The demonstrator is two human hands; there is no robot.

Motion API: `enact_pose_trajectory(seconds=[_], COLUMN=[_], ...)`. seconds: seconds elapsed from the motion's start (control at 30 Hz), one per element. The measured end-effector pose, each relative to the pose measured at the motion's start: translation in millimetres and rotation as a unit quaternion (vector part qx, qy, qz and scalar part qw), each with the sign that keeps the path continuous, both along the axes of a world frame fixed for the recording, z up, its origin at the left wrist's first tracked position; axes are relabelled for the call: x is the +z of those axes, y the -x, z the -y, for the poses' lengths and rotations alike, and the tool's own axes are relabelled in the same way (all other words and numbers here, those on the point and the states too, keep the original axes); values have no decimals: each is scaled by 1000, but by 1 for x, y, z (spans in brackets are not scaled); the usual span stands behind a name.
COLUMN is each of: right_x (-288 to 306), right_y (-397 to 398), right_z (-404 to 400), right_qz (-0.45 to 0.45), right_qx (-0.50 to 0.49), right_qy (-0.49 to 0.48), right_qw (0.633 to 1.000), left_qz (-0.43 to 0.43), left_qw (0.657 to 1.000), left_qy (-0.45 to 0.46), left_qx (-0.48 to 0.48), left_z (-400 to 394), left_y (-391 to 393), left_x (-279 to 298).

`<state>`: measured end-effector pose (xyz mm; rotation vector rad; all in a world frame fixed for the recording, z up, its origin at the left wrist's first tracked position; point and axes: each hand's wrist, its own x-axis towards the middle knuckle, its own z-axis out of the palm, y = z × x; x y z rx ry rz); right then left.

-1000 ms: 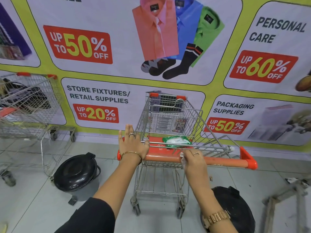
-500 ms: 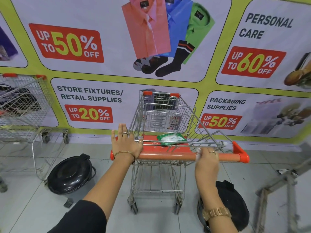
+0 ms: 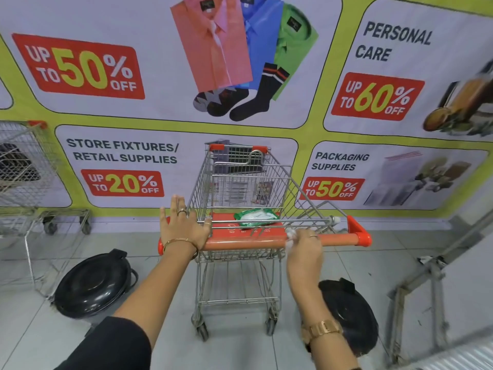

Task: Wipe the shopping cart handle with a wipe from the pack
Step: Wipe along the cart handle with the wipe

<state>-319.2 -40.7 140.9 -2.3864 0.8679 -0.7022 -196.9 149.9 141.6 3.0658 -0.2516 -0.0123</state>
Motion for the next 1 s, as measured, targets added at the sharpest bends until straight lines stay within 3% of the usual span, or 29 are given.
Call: enact_pose_trajectory(seconds=[0.13, 0.33, 0.57, 0.8, 1.0], right_x=[-2, 8, -4, 10, 4], right_y=[1, 10, 4, -4, -7], right_z=[-6, 42, 18, 39, 9], right_qz=[18, 1, -15, -31, -36], right_qx=[34, -74, -6, -52, 23], right_qy=[-15, -37, -25, -20, 8], right_qw=[999, 997, 1000, 998, 999], left_qz=[-4, -4, -17, -13, -7], left_qw=[1000, 1000, 999, 999, 999], left_qy=[-3, 12, 8, 16, 23], left_qx=[-2, -15, -29, -39, -39], left_z=[-2, 1, 1, 5, 2], left_y=[-1, 0, -3, -1, -3], left_x=[0, -1, 0, 0, 0])
